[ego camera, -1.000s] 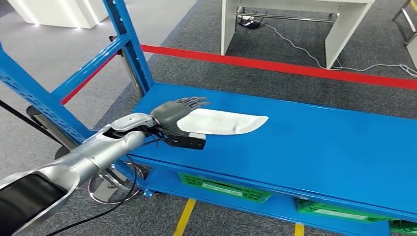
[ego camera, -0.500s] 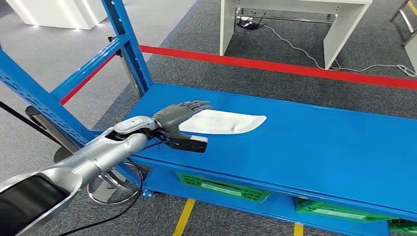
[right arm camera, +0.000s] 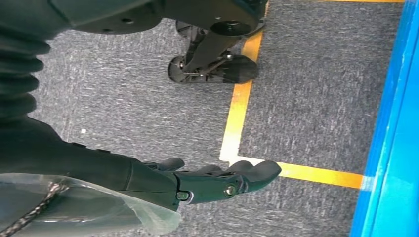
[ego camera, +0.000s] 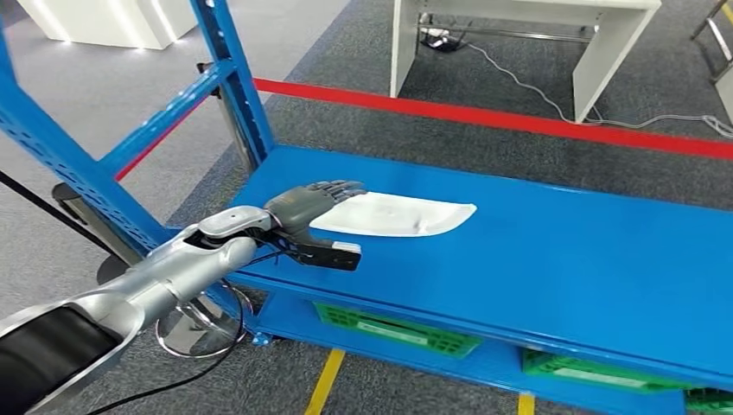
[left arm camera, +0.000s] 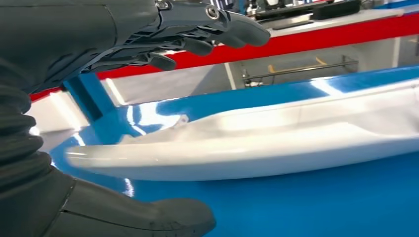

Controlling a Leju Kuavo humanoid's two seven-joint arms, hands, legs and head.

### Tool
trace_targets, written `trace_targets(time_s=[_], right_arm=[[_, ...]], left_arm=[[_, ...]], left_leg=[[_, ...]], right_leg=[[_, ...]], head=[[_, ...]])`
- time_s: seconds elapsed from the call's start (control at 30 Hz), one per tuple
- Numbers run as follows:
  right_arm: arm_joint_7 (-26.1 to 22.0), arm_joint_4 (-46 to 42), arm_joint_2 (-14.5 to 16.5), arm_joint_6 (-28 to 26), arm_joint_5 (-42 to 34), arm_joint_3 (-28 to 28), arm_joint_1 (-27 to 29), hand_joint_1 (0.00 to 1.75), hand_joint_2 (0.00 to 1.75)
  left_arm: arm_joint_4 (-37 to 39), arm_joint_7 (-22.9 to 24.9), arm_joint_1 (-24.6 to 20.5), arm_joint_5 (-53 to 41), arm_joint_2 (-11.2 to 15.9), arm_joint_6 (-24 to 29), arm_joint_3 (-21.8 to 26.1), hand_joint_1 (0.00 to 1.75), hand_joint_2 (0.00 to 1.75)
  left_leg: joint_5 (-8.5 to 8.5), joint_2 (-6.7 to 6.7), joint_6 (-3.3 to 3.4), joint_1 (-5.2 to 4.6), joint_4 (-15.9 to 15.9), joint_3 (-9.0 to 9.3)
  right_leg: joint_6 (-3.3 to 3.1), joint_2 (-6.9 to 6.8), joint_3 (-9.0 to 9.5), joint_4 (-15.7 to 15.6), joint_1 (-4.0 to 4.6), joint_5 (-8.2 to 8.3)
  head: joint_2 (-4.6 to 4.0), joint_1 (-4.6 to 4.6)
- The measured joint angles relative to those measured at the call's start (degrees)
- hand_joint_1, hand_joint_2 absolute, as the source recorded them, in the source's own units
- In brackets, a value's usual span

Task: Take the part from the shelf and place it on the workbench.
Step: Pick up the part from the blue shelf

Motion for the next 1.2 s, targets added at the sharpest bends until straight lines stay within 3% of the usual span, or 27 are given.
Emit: trace_targets(time_s=[0.07, 0.13, 0.23, 0.27, 0.3, 0.33, 0.4, 0.43, 0.5, 0.6, 0.67, 0.73, 0.77, 0.8, 0.83, 0.9, 0.97, 1.1, 1.17, 1.2], right_arm=[[-0.02, 0.00, 0.03, 0.18, 0.38, -0.19, 0.07, 0.00, 0.00], [-0.03, 0.00, 0.07, 0.31, 0.69, -0.30, 0.05, 0.00, 0.00], [-0.04, 0.00, 0.09, 0.45, 1.20, -0.61, -0.04, 0.00, 0.00], [-0.04, 0.00, 0.09, 0.48, 1.31, -0.70, -0.02, 0.00, 0.00], [-0.04, 0.00, 0.09, 0.50, 1.43, -0.80, 0.02, 0.00, 0.00], [-0.04, 0.00, 0.10, 0.52, 1.54, -0.89, 0.05, 0.00, 0.00], [-0.09, 0.00, 0.11, 0.56, 1.89, -1.08, 0.04, 0.00, 0.00], [-0.13, 0.00, 0.11, 0.57, 2.05, -1.16, -0.01, 0.00, 0.00], [-0.19, 0.00, 0.11, 0.62, 2.28, -1.40, -0.09, 0.00, 0.00], [-0.27, 0.00, 0.11, 0.65, 2.43, -1.69, -0.05, 0.00, 0.00], [-0.35, 0.00, 0.11, 0.65, 2.47, -1.77, -0.06, 0.00, 0.00], [-0.44, 0.00, 0.11, 0.67, 2.53, -1.83, -0.04, 0.00, 0.00], [-0.48, 0.00, 0.11, 0.68, 2.60, -1.86, -0.01, 0.00, 0.00], [-0.50, 0.00, 0.11, 0.68, 2.67, -1.91, 0.02, 0.00, 0.00], [-0.53, 0.00, 0.11, 0.68, 2.78, -1.96, 0.03, 0.00, 0.00], [-0.57, 0.00, 0.08, 0.69, 3.02, -2.04, -0.01, 0.00, 0.00], [-0.63, 0.00, 0.05, 0.70, 3.25, -2.07, -0.14, 0.00, 0.00], [-0.66, 0.00, 0.07, 0.76, 3.60, -2.08, -0.10, 0.00, 0.00], [-0.66, 0.00, 0.09, 0.76, 3.90, -2.11, -0.14, 0.00, 0.00], [-0.66, 0.00, 0.09, 0.76, 4.02, -2.15, -0.16, 0.00, 0.00]], left_arm=[[1.04, 0.21, -0.12, -1.13, 0.08, 0.73, -0.25, 0.00, 1.75], [2.09, 0.38, -0.40, -2.26, 0.22, 1.62, -0.55, 0.00, 1.75], [4.10, 0.79, -0.74, -3.87, 0.38, 2.94, -1.02, 0.00, 1.75], [4.79, 0.93, -0.72, -4.32, 0.40, 3.24, -1.17, 0.00, 1.75], [5.38, 1.05, -0.71, -4.70, 0.41, 3.48, -1.32, 0.00, 1.75], [5.84, 1.13, -0.76, -5.07, 0.42, 3.67, -1.46, 0.00, 1.75], [6.59, 1.37, -1.14, -5.91, 0.43, 4.09, -1.75, 0.00, 1.75], [6.97, 1.53, -1.44, -6.38, 0.42, 4.29, -1.92, 0.00, 1.75], [7.69, 1.84, -1.93, -7.21, 0.40, 4.65, -2.21, 0.00, 1.75], [8.33, 2.03, -2.36, -7.82, 0.34, 5.08, -2.45, 0.00, 1.75], [8.64, 2.06, -2.66, -7.92, 0.26, 5.16, -2.58, 0.00, 1.75], [9.03, 2.09, -2.76, -8.12, 0.14, 5.29, -2.73, 0.00, 1.75], [9.23, 2.10, -2.75, -8.28, 0.04, 5.44, -2.82, 0.00, 1.75], [9.45, 2.10, -2.76, -8.45, -0.05, 5.66, -2.90, 0.00, 1.75], [9.66, 2.11, -2.79, -8.61, -0.15, 5.94, -2.97, 0.00, 1.75], [10.09, 2.11, -2.85, -8.83, -0.35, 6.61, -3.07, 0.00, 1.75], [10.54, 2.11, -2.90, -9.05, -0.59, 7.47, -3.14, 0.00, 1.75], [11.49, 2.11, -2.75, -9.92, -1.03, 10.51, -3.32, 0.00, 1.75], [11.91, 2.09, -2.65, -10.58, -1.25, 12.72, -3.35, 0.00, 1.75], [12.12, 2.05, -2.56, -10.88, -1.37, 13.73, -3.37, 0.00, 1.75]], left_leg=[[-0.08, 0.03, -0.56, 0.10, 0.13, -0.08], [-1.84, 0.12, -1.22, 0.22, 2.49, -1.02], [-7.03, 0.19, -1.97, 0.47, 13.19, -5.60], [-7.78, 0.19, -2.06, 0.51, 15.88, -6.76], [-7.43, 0.19, -2.06, 0.53, 16.53, -7.01], [-6.03, 0.19, -1.98, 0.56, 14.85, -6.20], [-2.17, 0.20, -1.56, 0.52, 7.15, -2.44], [-1.06, 0.20, -1.33, 0.44, 3.66, -0.81], [-0.79, 0.18, -0.90, 0.24, 0.60, 0.48], [-0.55, 0.20, 0.04, 0.37, -0.09, 0.62], [-0.28, 0.27, 0.69, 0.59, -0.51, 0.79], [-0.26, 0.30, 0.95, 0.51, -0.51, 0.70], [-0.26, 0.29, 0.98, 0.47, -0.50, 0.69], [-0.27, 0.27, 0.99, 0.44, -0.48, 0.72], [-0.29, 0.23, 0.97, 0.43, -0.47, 0.80], [-0.42, 0.18, 0.82, 0.42, -0.42, 1.02], [-0.56, 0.12, 0.42, 0.20, -0.17, 0.89], [-0.83, 0.10, -0.66, 0.16, 0.25, 0.52], [-3.11, 0.18, -1.29, 0.30, 3.66, -0.87], [-4.99, 0.23, -1.57, 0.41, 7.21, -2.38]], right_leg=[[-0.63, 0.06, -0.01, -0.16, -0.09, 0.24], [-1.23, 0.01, 0.10, -0.37, -0.30, 0.45], [-1.65, -0.03, 0.13, -0.41, -0.33, 0.44], [-1.68, -0.02, 0.14, -0.39, -0.33, 0.42], [-1.69, -0.02, 0.16, -0.37, -0.33, 0.41], [-1.67, -0.02, 0.19, -0.32, -0.33, 0.40], [-1.53, -0.02, 0.25, -0.20, -0.27, 0.32], [-1.36, 0.00, 0.17, -0.09, -0.17, 0.28], [-0.87, 0.00, -0.10, -0.04, -0.04, 0.32], [0.07, -0.08, -0.57, 0.25, -0.12, -0.14], [0.53, -0.11, -2.63, 4.46, -0.18, -2.74], [0.81, -0.13, -6.32, 12.43, -0.22, -6.29], [0.89, -0.13, -7.83, 15.52, -0.24, -7.21], [0.92, -0.12, -8.42, 16.68, -0.23, -7.07], [0.87, -0.13, -7.82, 15.41, -0.23, -5.81], [0.61, -0.17, -3.87, 7.47, -0.22, -1.87], [0.25, -0.13, -0.33, 0.85, -0.15, 0.07], [-0.73, -0.04, 0.47, -0.41, -0.14, 0.24], [-1.30, -0.09, 0.56, -0.64, -0.38, 0.41], [-1.45, -0.09, 0.56, -0.63, -0.39, 0.39]], head=[[0.00, -0.01], [0.00, -0.18], [0.00, -0.38], [0.00, -0.38], [0.00, -0.38], [0.00, -0.38], [0.00, -0.35], [0.00, -0.35], [0.00, -0.31], [0.00, -0.27], [0.00, -0.10], [0.00, 0.02], [0.00, -0.01], [0.00, 0.01], [0.00, 0.01], [0.00, 0.03], [0.00, -0.03], [0.00, -0.10], [0.00, -0.28], [0.00, -0.37]])
